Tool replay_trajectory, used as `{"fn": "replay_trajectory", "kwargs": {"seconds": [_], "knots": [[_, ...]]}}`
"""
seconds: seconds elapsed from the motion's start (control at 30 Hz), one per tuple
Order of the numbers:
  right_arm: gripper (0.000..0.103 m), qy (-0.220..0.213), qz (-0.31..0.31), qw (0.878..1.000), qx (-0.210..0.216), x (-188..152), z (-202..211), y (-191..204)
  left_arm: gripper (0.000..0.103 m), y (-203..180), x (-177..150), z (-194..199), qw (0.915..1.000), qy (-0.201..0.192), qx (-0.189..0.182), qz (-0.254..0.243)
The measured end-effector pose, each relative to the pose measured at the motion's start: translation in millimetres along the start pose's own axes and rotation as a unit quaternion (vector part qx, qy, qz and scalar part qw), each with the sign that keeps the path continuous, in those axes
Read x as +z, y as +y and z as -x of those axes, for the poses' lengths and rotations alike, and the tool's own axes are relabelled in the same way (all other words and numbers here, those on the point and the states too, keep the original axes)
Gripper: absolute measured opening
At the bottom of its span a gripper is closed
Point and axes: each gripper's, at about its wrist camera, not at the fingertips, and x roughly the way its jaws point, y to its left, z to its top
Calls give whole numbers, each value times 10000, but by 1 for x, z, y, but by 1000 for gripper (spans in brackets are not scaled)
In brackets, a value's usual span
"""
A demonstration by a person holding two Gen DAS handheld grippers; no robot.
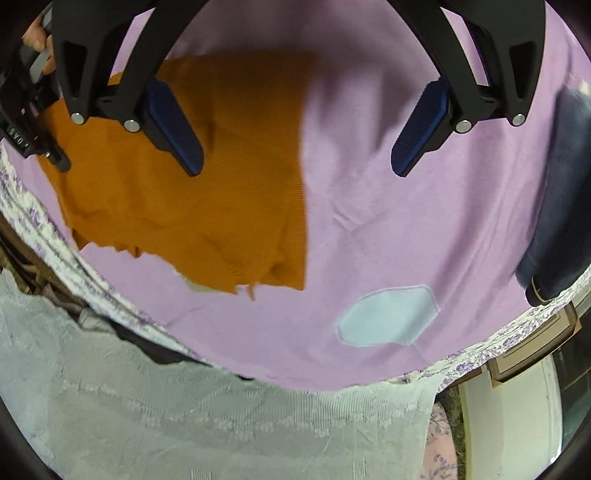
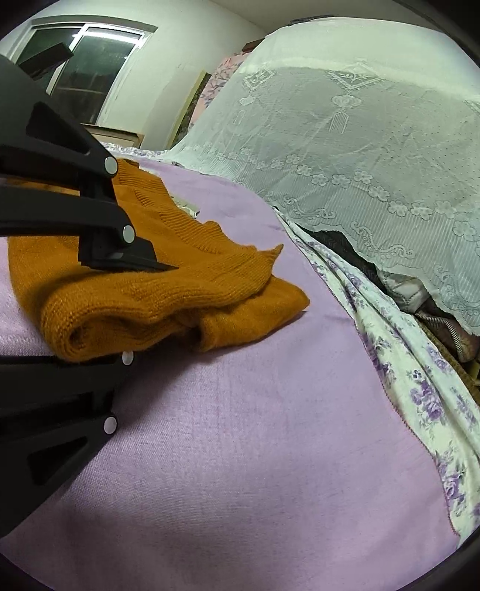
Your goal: Fold small clothes
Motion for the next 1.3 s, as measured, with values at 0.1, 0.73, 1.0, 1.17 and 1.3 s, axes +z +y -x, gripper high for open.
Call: {"fn": "replay_trajectory", "kwargs": {"seconds": [0.1, 0.73, 1.0, 1.17, 1.3], "knots": [[20, -15, 31, 10000, 10, 0, 0, 1, 99, 15, -2, -13, 9996, 184, 186, -68], [27, 19, -647, 9967, -494, 5, -7, 12, 98, 55, 15, -32, 9986, 503, -50, 126], [25, -344, -20, 9970, -700, -8, -6, 26, 98, 36, 8, -7, 9994, -211, 128, -246], [26, -206, -111, 9982, -555, -2, -5, 19, 98, 26, 4, -11, 9983, -231, 247, -465], [27, -159, -277, 9984, -462, -1, -6, 13, 98, 23, 3, -10, 9978, -313, 304, -500]]}}
